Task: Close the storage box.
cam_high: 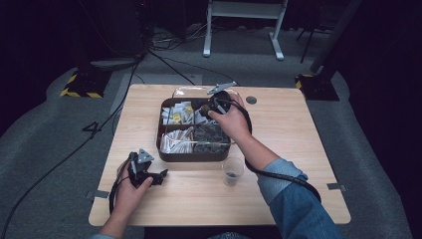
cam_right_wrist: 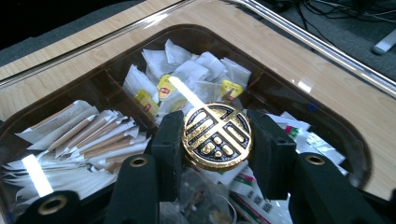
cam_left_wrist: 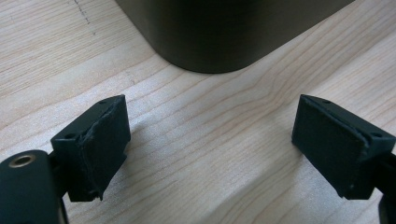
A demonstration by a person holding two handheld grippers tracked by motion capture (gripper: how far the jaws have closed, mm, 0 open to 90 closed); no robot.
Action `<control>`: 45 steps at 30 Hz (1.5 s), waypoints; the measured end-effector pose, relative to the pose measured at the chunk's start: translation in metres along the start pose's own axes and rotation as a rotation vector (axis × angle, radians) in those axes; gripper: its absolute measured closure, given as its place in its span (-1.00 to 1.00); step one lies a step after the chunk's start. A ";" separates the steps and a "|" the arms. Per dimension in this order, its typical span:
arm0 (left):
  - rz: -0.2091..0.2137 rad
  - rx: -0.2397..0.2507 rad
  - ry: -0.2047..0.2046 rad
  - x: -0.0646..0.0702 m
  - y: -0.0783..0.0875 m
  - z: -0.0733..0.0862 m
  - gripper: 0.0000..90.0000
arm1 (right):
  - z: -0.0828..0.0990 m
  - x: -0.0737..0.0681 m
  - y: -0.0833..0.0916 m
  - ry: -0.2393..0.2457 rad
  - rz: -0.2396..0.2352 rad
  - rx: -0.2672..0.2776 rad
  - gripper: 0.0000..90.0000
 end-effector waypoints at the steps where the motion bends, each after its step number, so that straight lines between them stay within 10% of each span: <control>1: -0.001 0.000 0.000 0.000 0.000 0.000 -0.74 | 0.000 -0.002 -0.003 0.003 -0.003 -0.004 0.31; 45: -0.001 0.001 0.000 0.000 0.000 0.000 -0.74 | 0.013 -0.021 -0.055 0.043 -0.046 -0.118 0.30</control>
Point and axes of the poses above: each handheld gripper's, and its own axes: y roughly backward along the jaws, z roughly out of its underside, x roughly to its right, the point moved 2 cm from there along -y, roughly forward along the jaws, and after that the axes turned 4 degrees about -z, right-handed, at the moved point
